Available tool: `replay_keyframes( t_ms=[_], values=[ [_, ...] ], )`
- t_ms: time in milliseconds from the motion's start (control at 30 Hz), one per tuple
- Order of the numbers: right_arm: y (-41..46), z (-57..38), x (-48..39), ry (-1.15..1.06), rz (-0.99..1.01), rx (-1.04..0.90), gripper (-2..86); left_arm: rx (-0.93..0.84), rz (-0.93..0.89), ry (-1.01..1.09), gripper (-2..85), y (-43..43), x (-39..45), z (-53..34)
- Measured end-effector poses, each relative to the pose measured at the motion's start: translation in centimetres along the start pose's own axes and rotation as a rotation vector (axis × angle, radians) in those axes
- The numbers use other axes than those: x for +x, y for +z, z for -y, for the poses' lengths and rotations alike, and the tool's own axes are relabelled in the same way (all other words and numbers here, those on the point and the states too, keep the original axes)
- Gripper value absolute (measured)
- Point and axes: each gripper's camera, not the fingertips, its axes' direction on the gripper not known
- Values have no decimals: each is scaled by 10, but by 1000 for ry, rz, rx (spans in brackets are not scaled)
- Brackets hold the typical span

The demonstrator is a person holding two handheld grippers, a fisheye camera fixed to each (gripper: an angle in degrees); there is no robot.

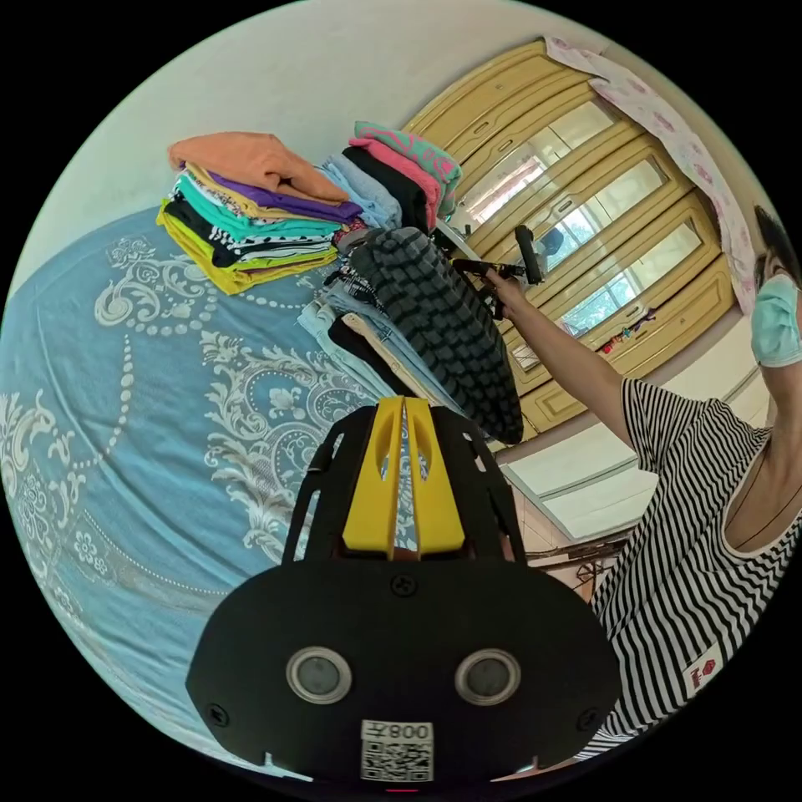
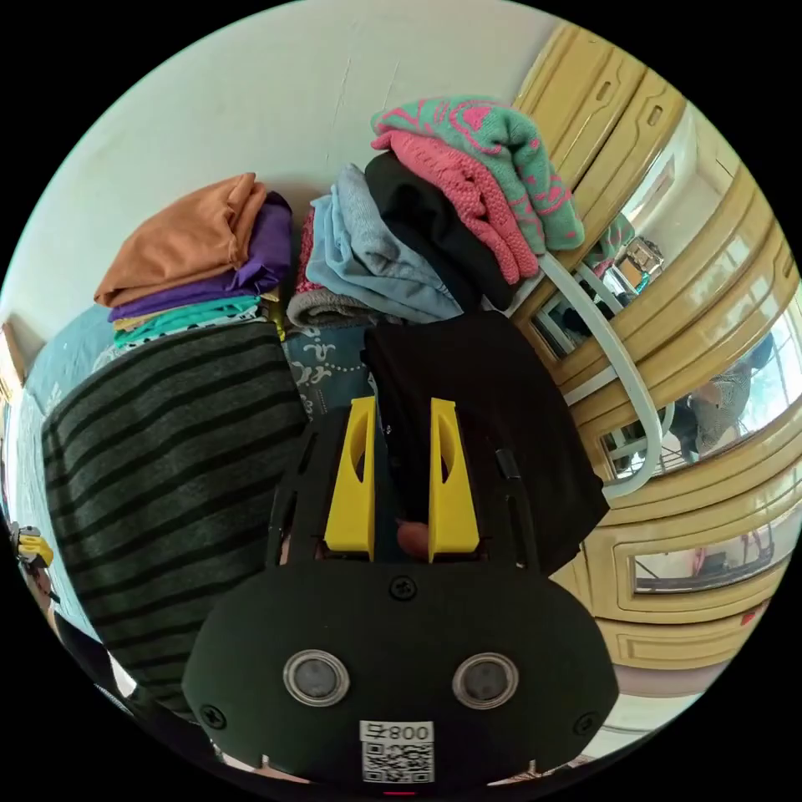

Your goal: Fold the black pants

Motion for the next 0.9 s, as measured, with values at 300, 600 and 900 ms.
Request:
replay_keyframes(
  t_ms=[300, 600, 900],
  values=[
    [-2, -13, 19, 95, 0, -23, 49, -43, -13, -94, 1, -31, -31, -67],
    [-87, -89, 117, 552, 425, 318, 32, -62, -55, -27, 2, -76, -24, -124],
    [-215, -125, 137, 577, 773, 698, 21, 26, -81, -9, 2, -161, -6, -199]
  ],
)
